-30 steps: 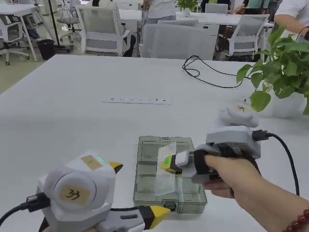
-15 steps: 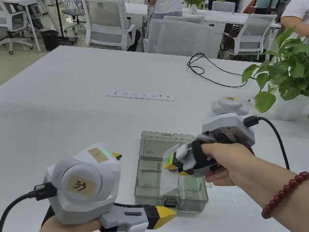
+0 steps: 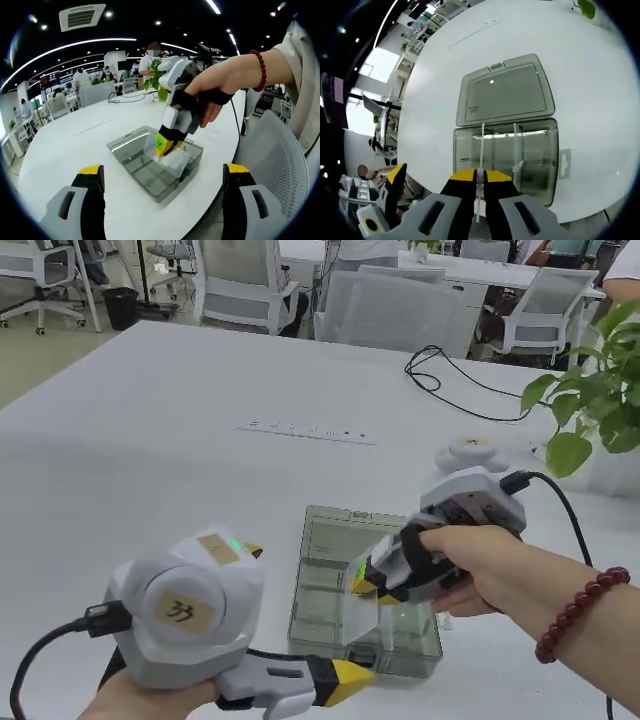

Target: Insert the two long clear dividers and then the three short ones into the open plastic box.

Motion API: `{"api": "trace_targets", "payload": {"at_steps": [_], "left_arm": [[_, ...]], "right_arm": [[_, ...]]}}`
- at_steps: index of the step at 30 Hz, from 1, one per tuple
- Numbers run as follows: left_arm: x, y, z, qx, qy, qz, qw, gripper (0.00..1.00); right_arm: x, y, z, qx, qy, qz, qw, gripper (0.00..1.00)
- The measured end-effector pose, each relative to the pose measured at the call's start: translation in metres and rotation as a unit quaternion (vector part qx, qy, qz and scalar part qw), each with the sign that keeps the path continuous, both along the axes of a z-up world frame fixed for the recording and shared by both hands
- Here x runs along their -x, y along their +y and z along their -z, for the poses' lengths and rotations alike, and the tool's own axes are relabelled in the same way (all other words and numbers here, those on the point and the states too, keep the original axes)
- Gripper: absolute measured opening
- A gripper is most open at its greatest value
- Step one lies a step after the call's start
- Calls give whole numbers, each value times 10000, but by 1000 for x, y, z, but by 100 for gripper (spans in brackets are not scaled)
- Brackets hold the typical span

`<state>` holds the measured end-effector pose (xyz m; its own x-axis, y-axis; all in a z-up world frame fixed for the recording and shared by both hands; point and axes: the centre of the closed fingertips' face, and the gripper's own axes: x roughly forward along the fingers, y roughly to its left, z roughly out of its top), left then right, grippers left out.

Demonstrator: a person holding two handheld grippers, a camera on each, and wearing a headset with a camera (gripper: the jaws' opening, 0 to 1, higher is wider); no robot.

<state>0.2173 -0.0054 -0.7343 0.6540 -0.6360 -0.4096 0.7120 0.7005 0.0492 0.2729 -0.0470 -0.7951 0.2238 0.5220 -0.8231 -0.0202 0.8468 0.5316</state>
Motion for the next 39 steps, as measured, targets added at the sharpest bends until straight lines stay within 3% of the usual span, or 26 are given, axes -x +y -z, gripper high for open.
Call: {"api": "trace_targets", "payload": {"at_steps": [20, 39], "left_arm": [[-6, 6, -1, 130, 1, -109, 9999, 100], [-9, 10, -1, 206, 29, -167, 9996, 100]], "right_arm": [[-4, 5, 14, 61, 213, -6, 9998, 7], [-5, 5, 19, 225, 203, -131, 9995, 7]]}}
